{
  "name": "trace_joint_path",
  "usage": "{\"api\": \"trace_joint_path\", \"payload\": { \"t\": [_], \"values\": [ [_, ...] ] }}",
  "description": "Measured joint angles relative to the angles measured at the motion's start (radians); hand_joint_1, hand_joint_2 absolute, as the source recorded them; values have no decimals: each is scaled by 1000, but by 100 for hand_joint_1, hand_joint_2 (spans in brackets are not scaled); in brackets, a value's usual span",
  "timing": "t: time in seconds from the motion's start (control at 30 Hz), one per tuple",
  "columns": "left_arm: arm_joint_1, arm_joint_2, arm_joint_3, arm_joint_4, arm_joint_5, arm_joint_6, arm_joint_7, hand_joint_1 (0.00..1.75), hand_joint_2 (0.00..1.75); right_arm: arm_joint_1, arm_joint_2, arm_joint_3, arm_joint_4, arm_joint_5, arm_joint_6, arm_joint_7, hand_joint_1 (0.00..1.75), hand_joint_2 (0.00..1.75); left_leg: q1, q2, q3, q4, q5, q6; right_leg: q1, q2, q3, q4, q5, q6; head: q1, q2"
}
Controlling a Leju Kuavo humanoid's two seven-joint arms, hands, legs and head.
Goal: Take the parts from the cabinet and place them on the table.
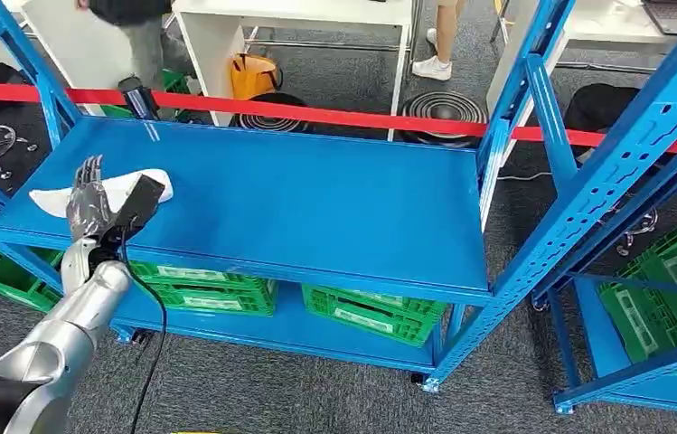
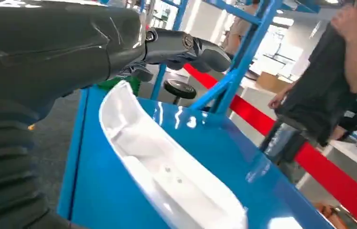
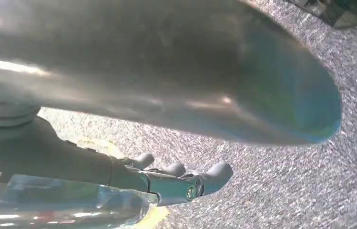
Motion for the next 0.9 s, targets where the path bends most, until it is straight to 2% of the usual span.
{"api": "trace_joint_path", "payload": {
  "t": [0.13, 0.3, 0.5, 0.9],
  "values": [
    [10, 13, 0, 7, -15, 26, 43, 0, 0, -13, 0, 20, -1, -2, 5, 2, 0, 0, 0, 0, 0, 0, 0, 0, 0, 0, 0, 0, 0, 0, 0, 0],
    [12, 36, -1, 21, -58, 19, 117, 0, 0, -34, 10, 40, 6, -1, 20, 1, 0, 0, 0, 0, 0, 0, 0, 0, 0, 0, 0, 0, 0, 0, 0, 0],
    [12, 52, -5, 32, -66, 13, 129, 0, 0, -45, 19, 48, 16, 0, 25, 0, 0, 0, 0, 0, 0, 0, 0, 0, 0, 0, 0, 0, 0, 0, 0, 0],
    [13, 55, -26, 34, -105, -10, 160, 0, 0, -42, 25, 57, 25, -10, 29, -18, 0, 0, 0, 0, 0, 0, 0, 0, 0, 0, 0, 0, 0, 0, 0, 0]
  ]
}}
